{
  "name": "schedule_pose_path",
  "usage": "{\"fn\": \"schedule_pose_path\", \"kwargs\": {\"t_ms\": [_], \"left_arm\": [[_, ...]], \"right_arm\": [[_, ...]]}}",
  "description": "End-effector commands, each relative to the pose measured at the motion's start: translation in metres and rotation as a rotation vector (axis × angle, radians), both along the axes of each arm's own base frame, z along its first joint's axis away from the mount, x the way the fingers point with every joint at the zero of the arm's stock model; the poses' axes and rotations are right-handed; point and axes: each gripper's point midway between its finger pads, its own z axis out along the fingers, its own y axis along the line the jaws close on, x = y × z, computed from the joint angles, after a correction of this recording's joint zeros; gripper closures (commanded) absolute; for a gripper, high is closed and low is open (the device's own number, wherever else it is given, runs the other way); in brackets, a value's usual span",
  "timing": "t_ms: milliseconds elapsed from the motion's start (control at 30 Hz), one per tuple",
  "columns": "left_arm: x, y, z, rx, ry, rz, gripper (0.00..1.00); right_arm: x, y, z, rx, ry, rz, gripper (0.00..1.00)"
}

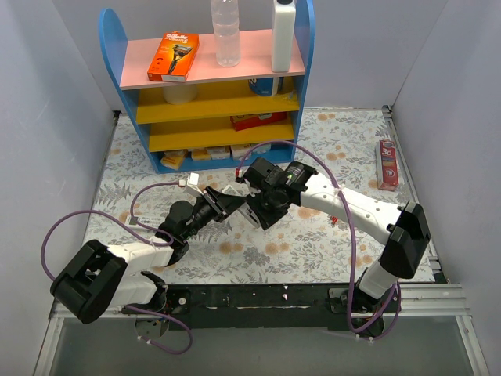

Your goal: Load the batteries into the remote control

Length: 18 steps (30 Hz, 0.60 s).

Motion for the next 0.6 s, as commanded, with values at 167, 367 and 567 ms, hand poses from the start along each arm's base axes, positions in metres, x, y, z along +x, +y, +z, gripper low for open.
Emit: {"fn": "schedule_pose_path", "kwargs": {"t_ms": [167,367,567], "left_arm": [[-0.0001,-0.0060,0.0180,-0.045,-0.038,-0.021,0.97],[-0.0003,-0.0061,0.0180,-0.044,-0.040,-0.022,0.97],[-0.0013,-0.0080,0.0195,-0.053,-0.047,-0.035,0.97]], "right_arm": [[-0.0040,0.0121,0.0097,0.022,0.000,0.042,0.85],[-0.0026,0.0111,0.0075,0.012,-0.005,0.040,0.86],[-0.0002,0.0105,0.0063,-0.003,-0.011,0.035,0.85]]}}
